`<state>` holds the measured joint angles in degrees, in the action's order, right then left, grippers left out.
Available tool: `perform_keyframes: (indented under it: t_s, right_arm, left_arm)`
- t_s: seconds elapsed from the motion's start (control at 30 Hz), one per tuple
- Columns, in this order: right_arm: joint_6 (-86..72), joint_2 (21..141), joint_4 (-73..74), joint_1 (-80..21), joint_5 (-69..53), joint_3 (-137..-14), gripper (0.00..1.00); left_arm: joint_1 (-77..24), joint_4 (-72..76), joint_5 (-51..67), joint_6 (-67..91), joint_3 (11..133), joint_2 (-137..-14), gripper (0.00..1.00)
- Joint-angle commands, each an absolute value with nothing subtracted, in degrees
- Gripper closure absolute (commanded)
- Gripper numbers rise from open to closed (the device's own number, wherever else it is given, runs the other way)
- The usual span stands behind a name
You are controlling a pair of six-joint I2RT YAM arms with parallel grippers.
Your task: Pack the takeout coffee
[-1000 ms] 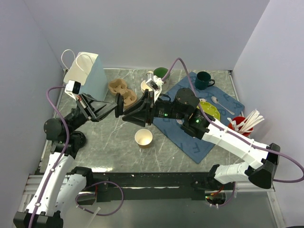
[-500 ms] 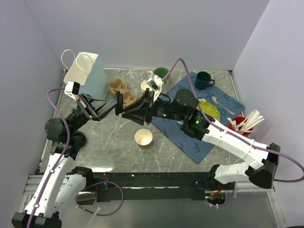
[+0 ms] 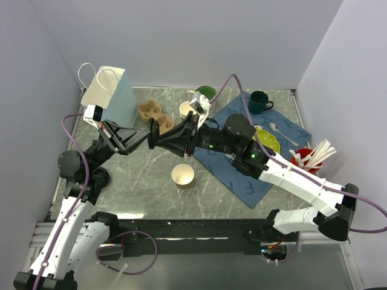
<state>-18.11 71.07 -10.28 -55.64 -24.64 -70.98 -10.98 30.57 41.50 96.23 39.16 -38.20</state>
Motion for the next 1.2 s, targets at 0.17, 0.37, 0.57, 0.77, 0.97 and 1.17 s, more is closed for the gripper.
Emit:
perform_keyframes:
  t_s: [0.17,0.37,0.57,0.77,0.97,1.17]
  right_arm:
    - [-18.89,69.96,-14.32,-55.99,-26.54,-71.28,0.64]
    - [-20.04,71.28,-15.03,-56.34,-28.12,-72.25,0.66]
    - [-20.57,72.24,-15.56,-56.78,-28.91,-73.3,0.87]
    - [-20.13,69.35,-12.05,-56.95,-24.54,-72.07,1.0]
    - [-16.35,64.25,7.59,-56.86,-15.57,-73.38,1.0]
    - [-17.05,66.52,35.18,-56.78,-6.79,-80.67,1.0]
  left_arm:
    - [-12.57,31.72,35.6,97.99,39.55,-36.3,0.99]
    - [-14.24,32.43,33.75,98.35,38.67,-36.3,0.99]
    - [-15.64,32.35,32.7,97.82,38.32,-36.3,0.99]
    - [-15.82,27.0,31.12,95.02,38.14,-34.46,0.73]
    - [-15.82,2.67,23.05,83.16,43.06,-33.66,0.01]
    - [-15.73,-28.74,15.92,64.01,55.36,-45.23,0.01]
